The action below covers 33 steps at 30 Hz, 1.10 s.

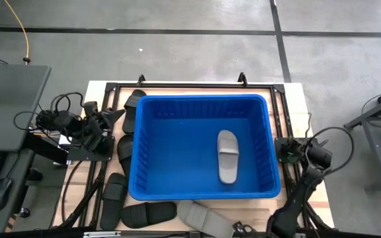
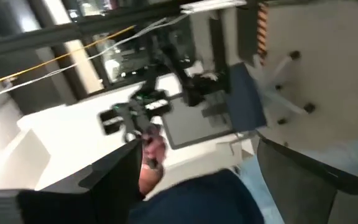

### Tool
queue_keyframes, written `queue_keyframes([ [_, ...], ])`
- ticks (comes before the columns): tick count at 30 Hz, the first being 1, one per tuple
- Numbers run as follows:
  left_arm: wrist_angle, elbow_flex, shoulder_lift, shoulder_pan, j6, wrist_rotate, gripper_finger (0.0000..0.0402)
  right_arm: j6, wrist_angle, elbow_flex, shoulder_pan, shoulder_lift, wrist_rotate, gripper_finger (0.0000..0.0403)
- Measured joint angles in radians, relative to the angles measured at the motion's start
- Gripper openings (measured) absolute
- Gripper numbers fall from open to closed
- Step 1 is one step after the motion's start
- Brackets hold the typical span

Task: Pick and place slides into bin
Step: Put the gray slide into the blue organizer bin

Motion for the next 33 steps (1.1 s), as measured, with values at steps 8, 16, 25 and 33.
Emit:
queue_keyframes([
  [8, 0.002, 0.000, -0.006, 0.000, 0.011, -0.003, 0.0005, 0.310, -0.132, 0.000, 0.058, 0.087, 0.061, 0.0305],
  [16, 0.008, 0.000, -0.006, 0.000, 0.011, -0.016, 0.0005, 0.342, -0.249, 0.000, 0.004, 0.141, 0.169, 0.0305],
  [25, 0.023, 0.000, -0.006, 0.000, 0.011, -0.019, 0.0005, 0.285, -0.383, 0.000, -0.103, 0.165, 0.083, 0.0305],
  [33, 0.033, 0.000, -0.006, 0.000, 0.010, -0.023, 0.0005, 0.273, -0.442, 0.000, -0.134, 0.164, 0.014, 0.0285],
])
